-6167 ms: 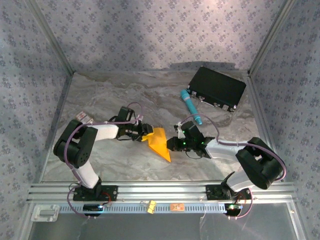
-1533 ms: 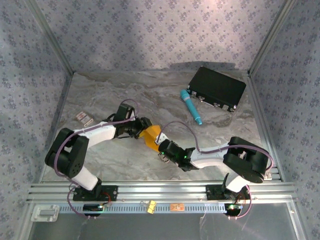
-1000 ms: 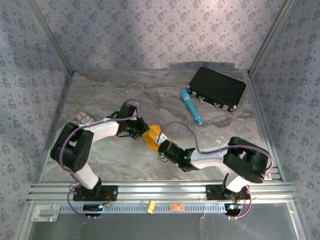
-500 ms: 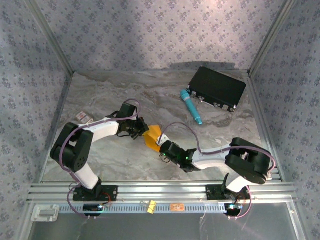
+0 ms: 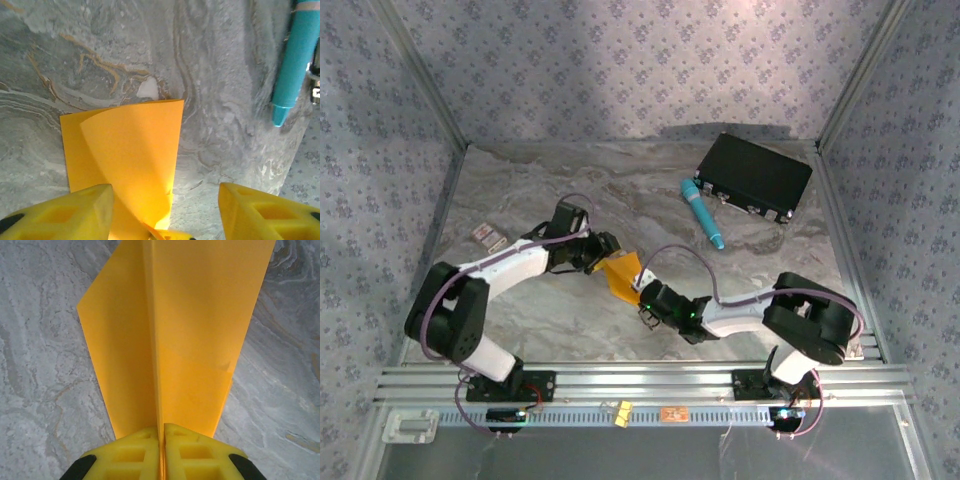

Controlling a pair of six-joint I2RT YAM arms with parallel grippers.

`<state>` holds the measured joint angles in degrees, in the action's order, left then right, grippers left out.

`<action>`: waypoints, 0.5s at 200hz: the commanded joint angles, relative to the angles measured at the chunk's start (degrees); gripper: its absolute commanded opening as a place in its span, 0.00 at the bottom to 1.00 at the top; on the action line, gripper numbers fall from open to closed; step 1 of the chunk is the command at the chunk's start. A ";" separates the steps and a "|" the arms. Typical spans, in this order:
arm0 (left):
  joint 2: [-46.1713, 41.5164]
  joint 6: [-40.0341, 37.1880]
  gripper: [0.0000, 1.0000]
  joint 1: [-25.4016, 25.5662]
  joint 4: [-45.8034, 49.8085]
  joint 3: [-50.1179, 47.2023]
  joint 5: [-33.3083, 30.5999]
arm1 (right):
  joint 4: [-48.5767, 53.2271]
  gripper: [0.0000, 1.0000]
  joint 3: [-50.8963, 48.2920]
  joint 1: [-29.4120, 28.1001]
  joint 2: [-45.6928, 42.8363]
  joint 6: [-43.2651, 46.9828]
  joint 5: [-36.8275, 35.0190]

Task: Fold a paper plane with a square sheet of paper (pick it up from the middle)
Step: Fourth fold the wing at the center of the table.

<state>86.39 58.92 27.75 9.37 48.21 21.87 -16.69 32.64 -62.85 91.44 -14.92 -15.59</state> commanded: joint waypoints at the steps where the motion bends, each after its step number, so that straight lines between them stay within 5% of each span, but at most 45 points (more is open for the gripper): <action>1: -3.06 -1.00 0.61 -0.46 2.80 -1.44 -3.12 | -1.62 0.11 1.30 0.62 1.65 -3.14 2.19; 100: -4.01 0.14 0.55 -0.62 2.22 -3.25 -2.53 | -6.97 0.07 -1.38 3.98 3.33 -11.71 9.96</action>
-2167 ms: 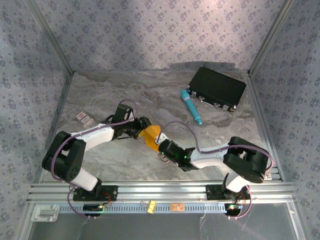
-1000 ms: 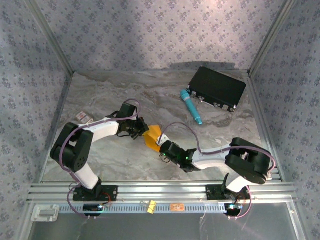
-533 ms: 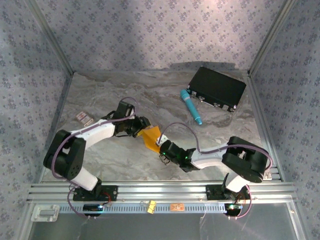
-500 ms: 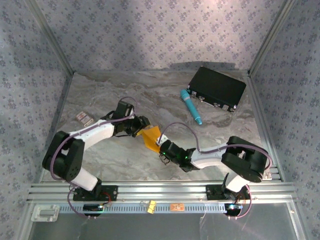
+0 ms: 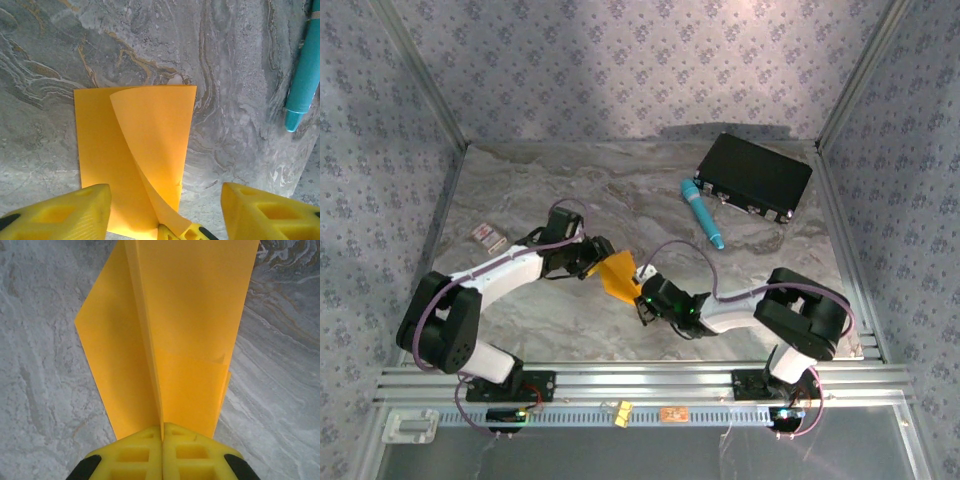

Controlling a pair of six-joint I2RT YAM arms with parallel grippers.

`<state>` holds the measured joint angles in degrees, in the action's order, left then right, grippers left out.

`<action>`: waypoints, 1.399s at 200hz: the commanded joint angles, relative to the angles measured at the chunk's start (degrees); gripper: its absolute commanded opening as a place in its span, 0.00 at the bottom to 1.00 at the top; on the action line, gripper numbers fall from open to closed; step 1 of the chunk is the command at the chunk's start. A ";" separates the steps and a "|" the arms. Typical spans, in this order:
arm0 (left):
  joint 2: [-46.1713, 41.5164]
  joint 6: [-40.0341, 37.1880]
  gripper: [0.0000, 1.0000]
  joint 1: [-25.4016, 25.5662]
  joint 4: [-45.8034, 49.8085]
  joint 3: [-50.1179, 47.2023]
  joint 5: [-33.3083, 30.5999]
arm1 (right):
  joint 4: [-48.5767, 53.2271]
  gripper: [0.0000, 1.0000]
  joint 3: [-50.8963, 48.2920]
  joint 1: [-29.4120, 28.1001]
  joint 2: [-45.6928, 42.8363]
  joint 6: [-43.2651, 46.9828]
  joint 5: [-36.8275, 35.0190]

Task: Fold a paper plane with a square sheet of paper (pick it up from the middle)
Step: Fourth fold the wing at the center of the table.

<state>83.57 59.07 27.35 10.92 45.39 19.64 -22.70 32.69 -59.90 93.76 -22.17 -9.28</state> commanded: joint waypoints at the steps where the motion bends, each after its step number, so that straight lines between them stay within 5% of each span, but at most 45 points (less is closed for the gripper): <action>1: -1.20 -0.01 0.54 -0.26 0.63 -0.45 -0.30 | -1.00 0.07 -1.41 1.07 1.04 -4.54 3.78; 48: -1.42 0.43 0.24 -0.20 -1.12 -2.04 0.73 | -6.52 0.06 -3.60 3.87 1.77 -10.05 9.67; 99: -1.09 0.76 0.11 0.02 -3.35 -3.44 2.41 | -11.26 0.07 -5.66 5.63 2.73 -14.45 13.40; 280: 11.92 1.18 0.05 5.66 -18.16 -0.24 8.39 | -14.85 0.08 -7.42 10.33 6.27 -27.04 20.48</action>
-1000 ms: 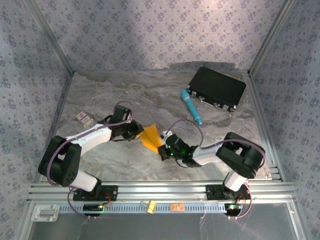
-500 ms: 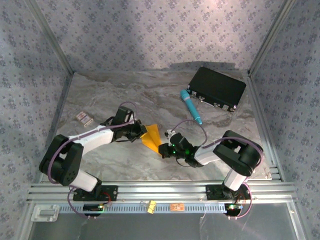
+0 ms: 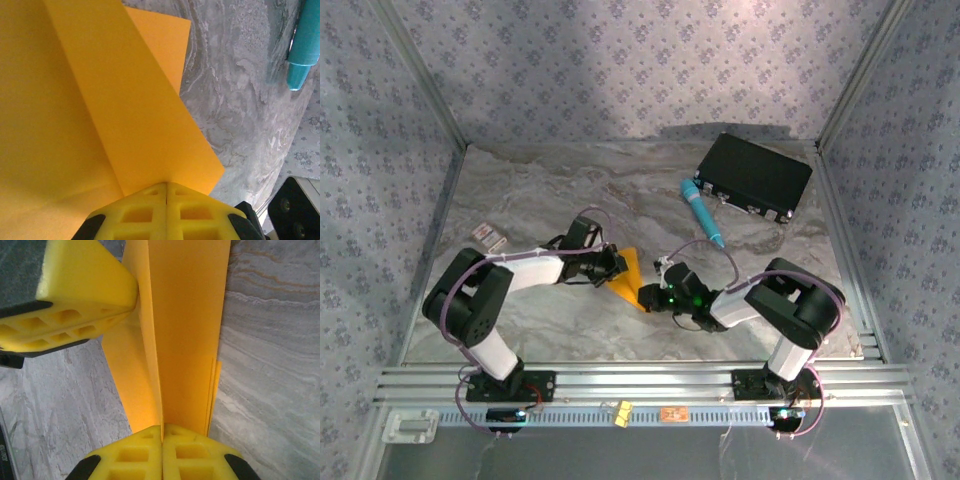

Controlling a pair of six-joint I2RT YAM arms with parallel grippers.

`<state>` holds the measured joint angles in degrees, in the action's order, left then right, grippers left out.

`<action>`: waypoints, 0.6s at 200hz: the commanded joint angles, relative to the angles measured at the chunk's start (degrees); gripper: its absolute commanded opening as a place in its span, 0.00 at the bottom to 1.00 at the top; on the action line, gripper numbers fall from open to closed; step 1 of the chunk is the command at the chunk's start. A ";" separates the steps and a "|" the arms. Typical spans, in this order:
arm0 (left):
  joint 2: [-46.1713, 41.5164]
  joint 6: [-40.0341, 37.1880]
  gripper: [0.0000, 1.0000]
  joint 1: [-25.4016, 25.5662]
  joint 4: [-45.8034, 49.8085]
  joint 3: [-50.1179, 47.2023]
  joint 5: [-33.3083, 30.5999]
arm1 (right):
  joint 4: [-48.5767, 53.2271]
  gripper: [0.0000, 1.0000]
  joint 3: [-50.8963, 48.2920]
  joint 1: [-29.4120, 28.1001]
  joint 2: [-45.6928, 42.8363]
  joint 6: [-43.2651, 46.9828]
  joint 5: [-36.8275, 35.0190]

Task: Fold a paper plane with a square sheet of paper (pick it up from the middle)
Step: Fourth fold the wing at the center of the table.

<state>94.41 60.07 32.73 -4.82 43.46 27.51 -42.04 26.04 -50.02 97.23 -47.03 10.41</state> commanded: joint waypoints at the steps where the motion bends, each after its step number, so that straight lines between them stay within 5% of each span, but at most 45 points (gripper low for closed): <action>1: 1.10 0.20 0.05 0.30 -2.45 1.65 0.48 | 4.51 0.08 -0.80 0.49 2.84 -2.19 0.81; 120: 4.81 -1.10 0.04 0.28 2.45 4.61 -3.37 | 11.22 0.08 1.20 2.19 1.93 -1.68 4.21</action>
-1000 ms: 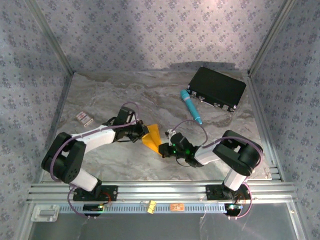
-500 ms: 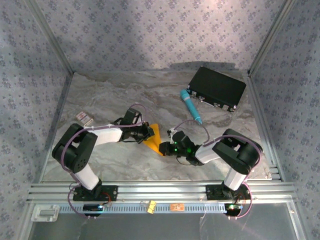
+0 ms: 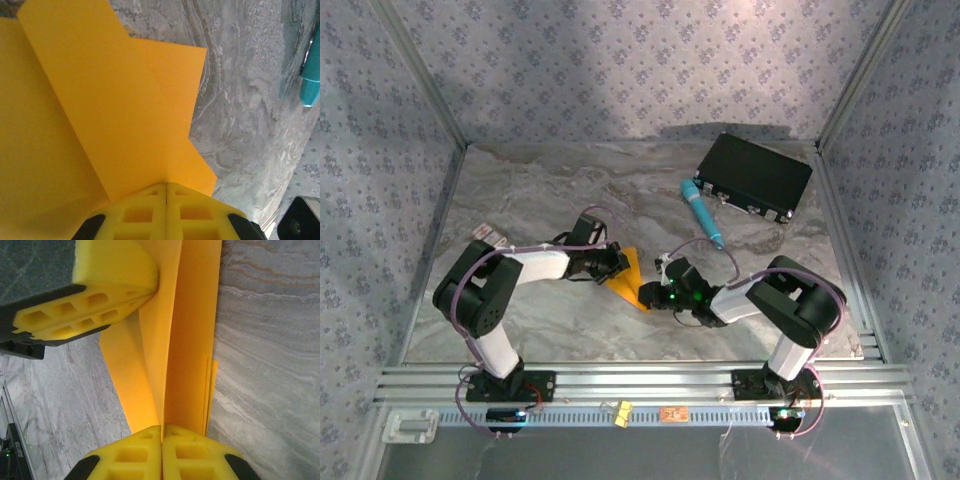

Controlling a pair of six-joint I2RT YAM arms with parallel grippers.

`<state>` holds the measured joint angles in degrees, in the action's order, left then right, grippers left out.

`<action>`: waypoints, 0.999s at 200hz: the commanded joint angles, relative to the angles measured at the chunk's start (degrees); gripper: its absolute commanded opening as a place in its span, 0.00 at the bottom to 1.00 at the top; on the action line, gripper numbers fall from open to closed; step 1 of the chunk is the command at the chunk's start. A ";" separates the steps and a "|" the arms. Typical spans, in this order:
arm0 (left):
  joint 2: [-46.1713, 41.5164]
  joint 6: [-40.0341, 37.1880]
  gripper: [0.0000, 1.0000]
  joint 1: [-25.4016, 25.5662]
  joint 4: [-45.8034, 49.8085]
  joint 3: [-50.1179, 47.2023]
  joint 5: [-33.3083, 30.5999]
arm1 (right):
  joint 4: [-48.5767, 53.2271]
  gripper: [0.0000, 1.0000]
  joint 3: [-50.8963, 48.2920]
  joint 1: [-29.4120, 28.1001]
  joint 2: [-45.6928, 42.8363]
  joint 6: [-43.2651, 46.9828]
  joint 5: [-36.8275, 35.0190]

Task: Fold a paper plane with a square sheet of paper (pick it up from the middle)
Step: Fourth fold the wing at the center of the table.

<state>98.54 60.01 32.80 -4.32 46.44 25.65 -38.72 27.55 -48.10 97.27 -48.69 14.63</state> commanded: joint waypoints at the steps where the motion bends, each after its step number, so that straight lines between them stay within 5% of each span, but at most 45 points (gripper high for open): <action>1: 0.73 -1.03 0.04 0.19 1.94 1.64 -1.54 | 7.93 0.08 -0.26 0.27 1.88 0.03 0.02; 200: 4.85 -3.83 0.04 0.27 4.49 3.52 -2.21 | 8.82 0.08 1.07 1.00 2.94 -1.55 2.14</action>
<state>101.62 57.84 33.01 -1.89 48.64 24.21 -36.80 28.60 -46.98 97.51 -49.32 17.43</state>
